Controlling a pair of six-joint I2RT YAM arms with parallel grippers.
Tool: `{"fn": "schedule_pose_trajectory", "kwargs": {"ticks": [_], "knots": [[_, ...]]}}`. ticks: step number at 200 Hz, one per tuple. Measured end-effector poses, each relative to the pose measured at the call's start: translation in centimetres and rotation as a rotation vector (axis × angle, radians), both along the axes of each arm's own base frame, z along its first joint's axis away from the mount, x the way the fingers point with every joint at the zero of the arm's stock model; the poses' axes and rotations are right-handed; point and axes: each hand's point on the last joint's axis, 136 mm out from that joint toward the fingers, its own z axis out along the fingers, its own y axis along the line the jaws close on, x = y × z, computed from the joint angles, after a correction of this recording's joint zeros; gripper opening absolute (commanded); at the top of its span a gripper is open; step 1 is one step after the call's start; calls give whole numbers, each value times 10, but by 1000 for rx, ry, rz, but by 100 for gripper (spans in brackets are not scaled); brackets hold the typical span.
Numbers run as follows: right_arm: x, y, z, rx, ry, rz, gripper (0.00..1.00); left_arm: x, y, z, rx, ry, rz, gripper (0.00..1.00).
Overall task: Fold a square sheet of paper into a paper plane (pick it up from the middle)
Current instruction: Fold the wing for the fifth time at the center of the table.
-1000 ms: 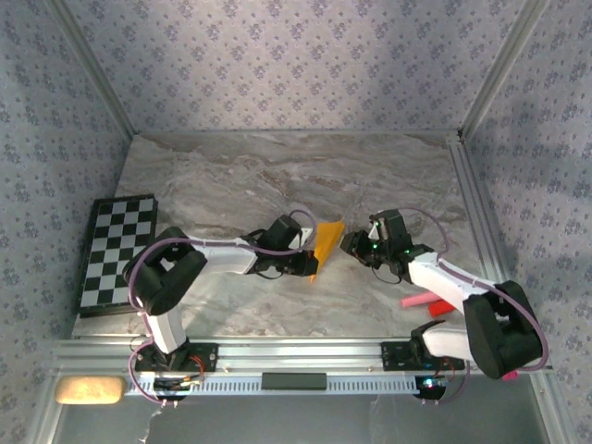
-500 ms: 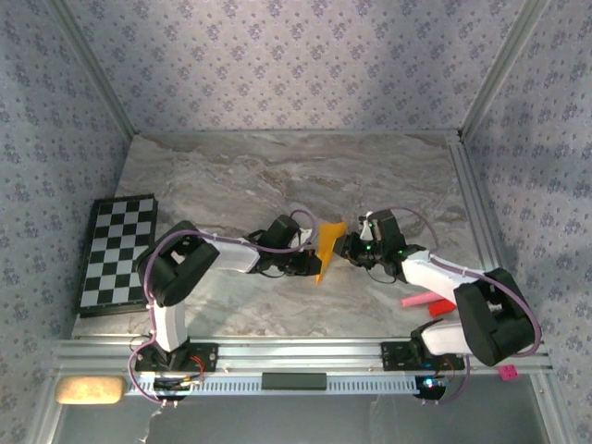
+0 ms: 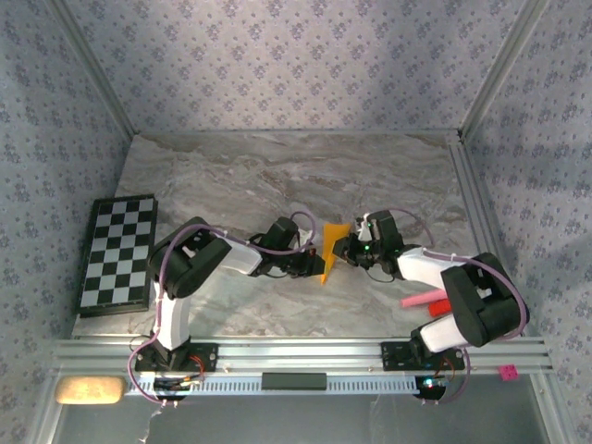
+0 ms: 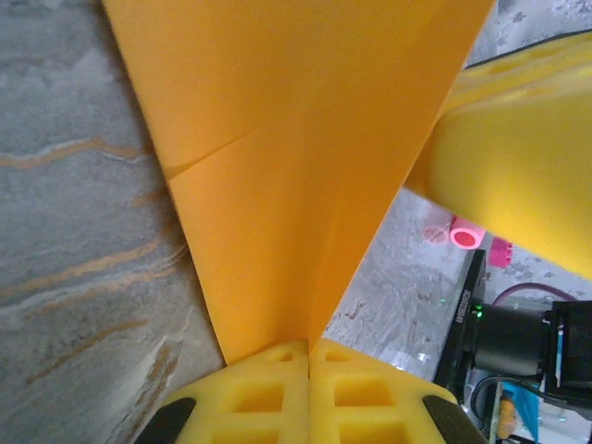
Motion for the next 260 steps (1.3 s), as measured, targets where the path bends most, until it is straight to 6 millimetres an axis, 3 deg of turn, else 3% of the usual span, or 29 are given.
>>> {"fn": "schedule_pose_trajectory", "kwargs": {"ticks": [69, 148, 260], "knots": [[7, -3, 4, 48, -14, 0, 14, 0, 2, 1, -40, 32, 40, 0], [3, 3, -10, 74, 33, 41, 14, 3, 4, 0, -46, 63, 68, 0], [17, 3, -16, 93, 43, 39, 14, 5, 6, -2, -39, 109, 100, 0]]}}
